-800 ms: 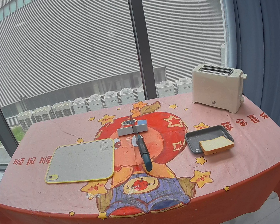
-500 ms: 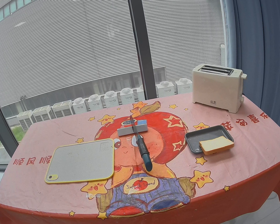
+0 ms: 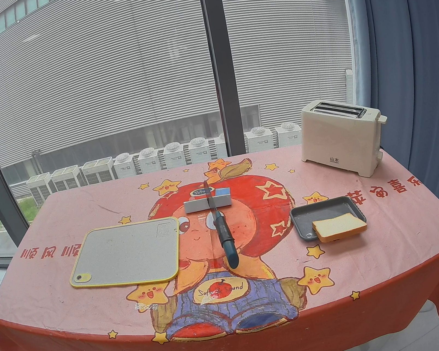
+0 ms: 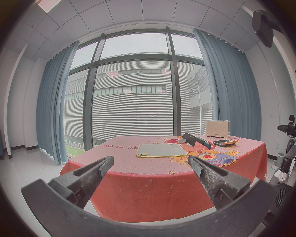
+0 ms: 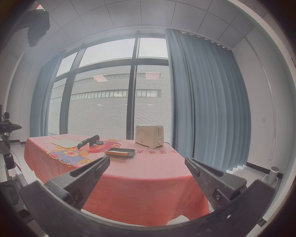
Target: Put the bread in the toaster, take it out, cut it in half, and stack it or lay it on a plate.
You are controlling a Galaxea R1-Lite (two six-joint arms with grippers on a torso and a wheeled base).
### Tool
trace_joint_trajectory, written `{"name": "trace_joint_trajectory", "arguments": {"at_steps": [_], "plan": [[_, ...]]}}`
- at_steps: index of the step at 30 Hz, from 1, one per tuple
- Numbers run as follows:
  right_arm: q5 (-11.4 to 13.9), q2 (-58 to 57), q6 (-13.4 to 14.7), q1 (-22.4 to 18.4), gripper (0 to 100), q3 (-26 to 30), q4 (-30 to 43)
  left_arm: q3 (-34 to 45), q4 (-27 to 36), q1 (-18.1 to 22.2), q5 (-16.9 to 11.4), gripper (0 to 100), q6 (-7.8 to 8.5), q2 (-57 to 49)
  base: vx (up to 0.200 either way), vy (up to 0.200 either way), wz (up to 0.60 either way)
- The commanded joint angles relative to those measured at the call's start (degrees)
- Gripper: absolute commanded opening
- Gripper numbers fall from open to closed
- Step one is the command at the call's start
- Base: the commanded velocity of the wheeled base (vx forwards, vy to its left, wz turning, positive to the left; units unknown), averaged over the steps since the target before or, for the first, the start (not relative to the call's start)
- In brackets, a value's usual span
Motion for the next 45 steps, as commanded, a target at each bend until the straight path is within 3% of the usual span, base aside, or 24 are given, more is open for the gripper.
{"name": "trace_joint_trajectory", "arguments": {"at_steps": [1, 19, 28, 34, 38, 45], "plan": [[-0.3, -0.9, -0.1, 0.0, 100, 1.0, -4.0, 1.0, -0.1, 0.0, 0.0, 100, -0.03, -0.9, 0.000, 0.000, 0.00], [0.6, -0.9, 0.4, -0.1, 100, 0.8, -7.9, 1.0, -0.1, 0.0, 0.0, 100, -0.03, -0.9, 0.000, 0.000, 0.00], [4.0, -0.9, 4.2, -0.1, 100, -3.8, -0.4, 1.0, 0.0, 0.0, 0.0, 100, -0.03, -0.8, 0.000, 0.000, 0.00], [4.3, -0.5, 4.2, -0.1, 100, -5.4, 1.0, 1.0, 0.0, 0.0, 0.0, 100, -0.03, -0.9, 0.000, 0.000, 0.00], [8.1, 0.5, 4.2, 0.0, 100, -5.5, 0.4, 1.0, -0.1, 0.0, 0.0, 100, -0.03, -0.9, 0.000, 0.000, 0.00], [9.5, 3.6, 4.2, 0.1, 100, -5.7, 0.2, 1.0, -0.1, 0.0, 0.0, 100, -0.03, -0.9, 0.000, 0.000, 0.00]]}}
